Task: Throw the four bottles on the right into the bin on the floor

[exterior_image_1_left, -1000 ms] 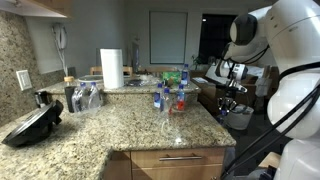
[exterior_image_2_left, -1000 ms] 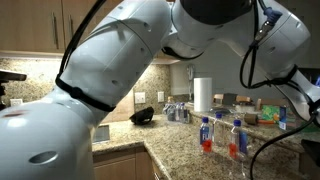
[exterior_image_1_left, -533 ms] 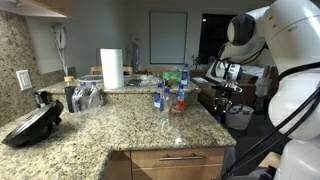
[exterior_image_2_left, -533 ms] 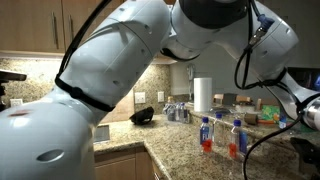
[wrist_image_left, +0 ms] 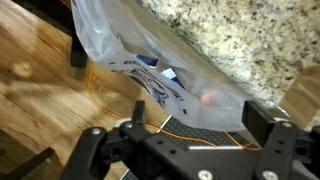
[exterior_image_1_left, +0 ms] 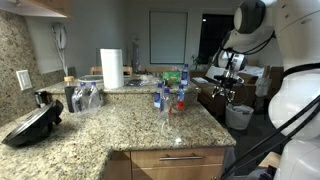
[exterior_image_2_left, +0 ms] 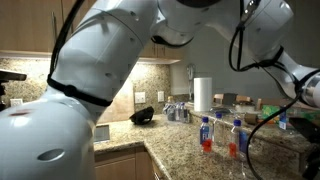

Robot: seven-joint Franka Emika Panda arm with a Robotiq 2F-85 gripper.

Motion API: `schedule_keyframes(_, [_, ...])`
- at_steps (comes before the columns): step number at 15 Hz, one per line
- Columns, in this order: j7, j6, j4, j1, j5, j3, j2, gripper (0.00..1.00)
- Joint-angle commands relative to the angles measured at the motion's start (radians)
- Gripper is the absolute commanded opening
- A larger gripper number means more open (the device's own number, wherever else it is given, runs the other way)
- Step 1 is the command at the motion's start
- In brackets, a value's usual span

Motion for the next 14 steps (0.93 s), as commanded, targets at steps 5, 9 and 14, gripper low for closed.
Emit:
schedule_keyframes(5, [-0.166,-0.011,-0.238,0.097,-0.253,-0.004,-0.449,1.00])
schedule_keyframes(9, [-0.138,0.018,-0.338,0.191,-0.397,0.057,-0.627,1.00])
schedule_keyframes(14, [-0.138,0.027,-0.338,0.231,-0.465,0.106,-0.657,1.00])
